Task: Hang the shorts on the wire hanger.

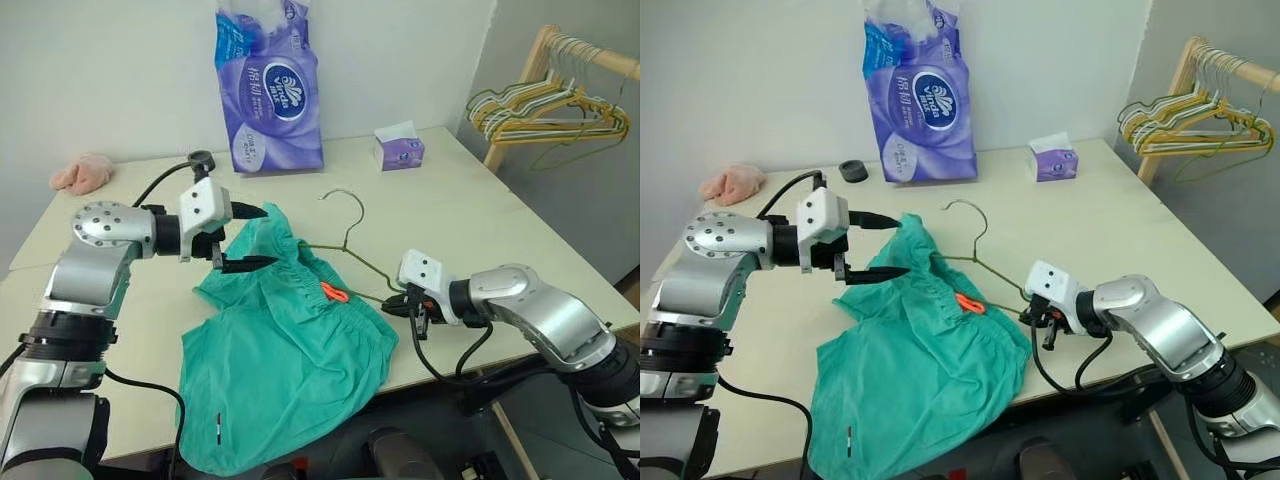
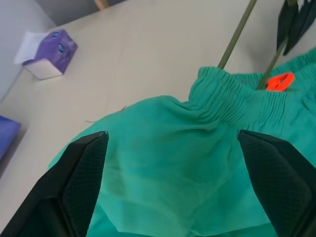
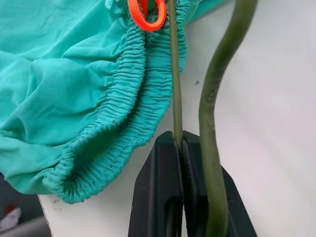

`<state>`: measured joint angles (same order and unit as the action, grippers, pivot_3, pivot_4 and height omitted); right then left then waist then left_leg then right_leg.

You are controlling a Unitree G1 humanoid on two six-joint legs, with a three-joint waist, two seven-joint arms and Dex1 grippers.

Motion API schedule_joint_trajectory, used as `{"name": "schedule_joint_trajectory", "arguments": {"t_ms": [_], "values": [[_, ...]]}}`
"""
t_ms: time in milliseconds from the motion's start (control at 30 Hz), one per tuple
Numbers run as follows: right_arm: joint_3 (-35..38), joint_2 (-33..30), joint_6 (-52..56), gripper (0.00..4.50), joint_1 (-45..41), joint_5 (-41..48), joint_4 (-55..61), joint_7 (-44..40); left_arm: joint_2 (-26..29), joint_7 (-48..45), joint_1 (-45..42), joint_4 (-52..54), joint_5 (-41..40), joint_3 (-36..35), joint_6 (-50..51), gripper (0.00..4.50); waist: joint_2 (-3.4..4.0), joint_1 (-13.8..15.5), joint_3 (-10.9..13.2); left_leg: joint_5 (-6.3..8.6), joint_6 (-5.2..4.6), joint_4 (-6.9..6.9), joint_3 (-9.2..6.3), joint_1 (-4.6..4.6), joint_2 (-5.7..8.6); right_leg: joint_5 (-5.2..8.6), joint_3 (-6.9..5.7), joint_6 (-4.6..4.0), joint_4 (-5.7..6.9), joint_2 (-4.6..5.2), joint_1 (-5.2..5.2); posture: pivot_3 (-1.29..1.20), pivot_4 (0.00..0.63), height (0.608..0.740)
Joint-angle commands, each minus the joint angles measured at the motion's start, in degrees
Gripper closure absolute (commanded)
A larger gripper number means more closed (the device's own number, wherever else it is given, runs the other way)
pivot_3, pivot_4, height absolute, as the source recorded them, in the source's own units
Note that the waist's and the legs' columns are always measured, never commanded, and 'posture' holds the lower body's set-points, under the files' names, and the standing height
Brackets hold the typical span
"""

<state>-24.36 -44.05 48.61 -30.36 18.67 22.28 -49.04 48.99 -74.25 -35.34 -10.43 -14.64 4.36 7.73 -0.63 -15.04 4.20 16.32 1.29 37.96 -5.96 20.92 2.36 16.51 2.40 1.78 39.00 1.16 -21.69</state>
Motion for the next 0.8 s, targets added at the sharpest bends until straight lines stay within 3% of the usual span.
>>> {"name": "schedule_joint_trajectory", "arguments": {"t_ms": [33,367,400,533,800], "values": [[0.4,-0.3,-2.4,4.5,-1.7,-1.8,2.4,-1.3,-0.3,-3.4,-1.0,-0.9,1.1,1.6,-2.9,0.11,0.0,-0.3,0.0,0.0,0.0,0.0,0.0,0.0,0.0,-0.01,0.0,-0.01,0.0,0.0,0.0,-0.33,0.005,0.74],[1.8,0.2,-6.9,4.5,-1.5,-4.3,3.6,-3.9,-1.3,-6.5,-0.5,-4.6,3.8,4.1,-5.2,0.11,-0.01,-1.3,0.0,0.0,-0.01,0.01,-0.02,0.0,0.0,-0.01,-0.03,-0.02,0.05,0.01,0.0,-0.34,0.011,0.74],[2.0,0.4,-7.0,4.5,-1.5,-4.1,3.8,-4.1,-1.4,-6.7,-0.4,-4.9,3.8,4.1,-5.3,0.26,-0.01,-1.3,0.0,0.0,-0.01,0.01,-0.04,0.0,0.0,-0.01,-0.03,-0.02,0.05,0.01,0.0,-0.34,0.013,0.74],[2.5,1.3,-7.3,4.5,-2.4,-3.5,4.0,-4.7,-1.9,-7.3,0.1,-5.7,4.1,4.5,-5.3,1.24,-0.01,-1.6,0.0,0.0,-0.01,0.01,-0.04,0.0,0.0,-0.01,-0.03,-0.01,0.05,0.01,0.01,-0.34,0.015,0.74],[2.7,2.0,-7.8,4.5,-3.1,-3.6,4.5,-5.6,-3.1,-7.2,1.0,-4.1,3.6,4.1,-3.8,3.76,-0.01,-2.3,0.0,0.0,-0.01,0.01,-0.07,0.0,0.0,-0.01,-0.04,-0.02,0.05,0.01,0.01,-0.34,0.018,0.74]]}}
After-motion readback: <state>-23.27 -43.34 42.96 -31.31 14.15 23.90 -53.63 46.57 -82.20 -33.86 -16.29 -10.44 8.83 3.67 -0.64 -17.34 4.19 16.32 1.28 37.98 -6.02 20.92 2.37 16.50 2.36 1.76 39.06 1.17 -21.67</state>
